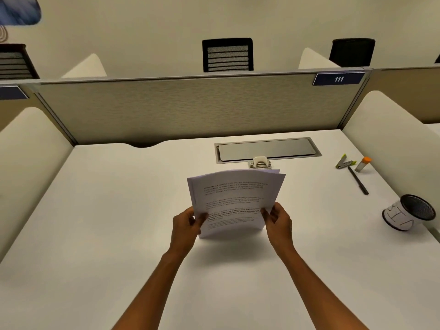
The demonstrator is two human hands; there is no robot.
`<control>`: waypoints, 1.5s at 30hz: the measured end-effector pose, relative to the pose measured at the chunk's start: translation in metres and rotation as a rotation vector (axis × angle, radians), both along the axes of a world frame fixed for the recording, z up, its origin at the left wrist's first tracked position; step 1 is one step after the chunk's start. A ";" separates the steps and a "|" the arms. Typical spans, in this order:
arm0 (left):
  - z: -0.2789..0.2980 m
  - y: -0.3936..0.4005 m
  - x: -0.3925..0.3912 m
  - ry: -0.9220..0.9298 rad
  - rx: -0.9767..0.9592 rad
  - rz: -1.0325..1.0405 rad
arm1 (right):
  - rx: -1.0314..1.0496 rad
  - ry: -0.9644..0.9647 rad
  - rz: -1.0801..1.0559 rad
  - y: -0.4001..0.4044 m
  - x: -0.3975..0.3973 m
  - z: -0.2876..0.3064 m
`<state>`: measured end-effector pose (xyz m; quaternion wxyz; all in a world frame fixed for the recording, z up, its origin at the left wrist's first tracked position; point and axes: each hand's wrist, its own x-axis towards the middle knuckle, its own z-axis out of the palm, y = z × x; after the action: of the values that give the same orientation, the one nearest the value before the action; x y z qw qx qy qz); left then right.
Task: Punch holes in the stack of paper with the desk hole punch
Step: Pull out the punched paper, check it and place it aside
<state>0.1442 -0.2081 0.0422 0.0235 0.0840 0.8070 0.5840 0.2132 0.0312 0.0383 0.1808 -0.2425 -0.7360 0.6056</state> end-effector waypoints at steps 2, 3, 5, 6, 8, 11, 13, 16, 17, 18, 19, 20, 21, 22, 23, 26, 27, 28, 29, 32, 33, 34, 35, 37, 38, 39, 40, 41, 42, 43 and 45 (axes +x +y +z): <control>-0.002 0.001 0.000 0.011 -0.009 0.003 | 0.005 0.001 0.004 -0.002 0.000 0.002; -0.003 0.002 0.001 0.020 -0.017 0.008 | 0.015 0.002 0.001 -0.004 0.000 0.002; -0.003 0.003 0.000 0.036 -0.018 0.016 | 0.037 0.006 -0.008 -0.004 0.000 0.002; -0.003 0.003 0.000 0.041 -0.016 0.017 | 0.044 0.006 -0.011 -0.004 0.000 0.001; -0.004 0.004 -0.001 0.037 -0.015 0.020 | 0.050 -0.002 -0.005 -0.004 0.000 -0.001; -0.007 0.004 0.000 -0.006 0.000 0.010 | 0.032 -0.036 0.029 -0.006 0.001 -0.004; -0.008 0.004 0.000 -0.006 0.008 -0.003 | 0.031 -0.062 0.046 -0.006 0.000 -0.006; -0.007 0.005 -0.002 -0.003 -0.004 -0.012 | 0.079 -0.074 0.062 -0.006 -0.002 -0.007; -0.006 0.006 -0.003 0.001 -0.011 -0.017 | 0.094 -0.071 0.068 -0.006 -0.003 -0.006; -0.005 0.006 -0.004 0.010 -0.019 -0.022 | 0.110 -0.065 0.071 -0.006 -0.004 -0.004; -0.004 0.006 -0.006 0.022 -0.024 -0.024 | 0.130 -0.055 0.068 -0.006 -0.005 -0.002; -0.003 0.006 -0.008 0.032 -0.025 -0.021 | 0.152 -0.040 0.060 -0.006 -0.007 0.000; -0.001 0.007 -0.010 0.040 -0.019 -0.016 | 0.172 -0.024 0.051 -0.005 -0.008 0.002; 0.001 0.007 -0.011 0.047 -0.012 -0.011 | 0.186 -0.010 0.044 -0.004 -0.010 0.003; 0.003 0.007 -0.013 0.056 -0.006 -0.007 | 0.196 0.004 0.040 -0.003 -0.011 0.005; 0.005 0.009 -0.012 0.087 -0.004 -0.008 | 0.195 0.016 0.037 -0.002 -0.012 0.004; 0.003 0.010 -0.010 0.085 -0.008 -0.012 | 0.185 0.006 0.036 -0.002 -0.011 0.002; 0.001 0.011 -0.007 0.077 -0.012 -0.014 | 0.174 -0.009 0.036 -0.002 -0.010 -0.002; -0.003 0.011 -0.005 0.067 -0.017 -0.014 | 0.167 -0.026 0.038 -0.003 -0.008 -0.005; -0.016 0.010 0.002 0.023 -0.034 -0.001 | 0.169 -0.080 0.065 -0.002 -0.005 -0.017; -0.021 0.009 0.003 0.003 -0.051 0.005 | 0.169 -0.103 0.079 -0.001 -0.004 -0.021; -0.026 0.009 0.004 -0.018 -0.072 0.006 | 0.168 -0.132 0.094 0.000 -0.004 -0.025; -0.030 0.007 0.005 -0.038 -0.097 0.002 | 0.172 -0.168 0.110 0.001 -0.003 -0.029; -0.039 0.006 0.006 -0.080 -0.147 -0.014 | 0.196 -0.247 0.136 0.004 -0.001 -0.038; -0.043 0.005 0.007 -0.102 -0.170 -0.020 | 0.207 -0.276 0.147 0.006 0.000 -0.042; -0.047 0.004 0.008 -0.118 -0.189 -0.020 | 0.217 -0.294 0.157 0.006 0.001 -0.046; -0.050 0.003 0.009 -0.125 -0.206 -0.015 | 0.228 -0.307 0.169 0.007 0.002 -0.049; -0.053 0.003 0.010 -0.123 -0.219 -0.005 | 0.237 -0.318 0.184 0.007 0.003 -0.052; -0.056 0.003 0.011 -0.115 -0.229 0.008 | 0.244 -0.325 0.200 0.007 0.004 -0.054; -0.057 0.004 0.012 -0.104 -0.238 0.022 | 0.252 -0.331 0.210 0.008 0.004 -0.056; -0.059 0.007 0.013 -0.080 -0.250 0.048 | 0.280 -0.352 0.204 0.009 0.004 -0.059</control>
<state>0.1573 -0.2013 -0.0163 0.0522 0.0376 0.8738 0.4820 0.2168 0.0402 -0.0207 0.0197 -0.2413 -0.8536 0.4613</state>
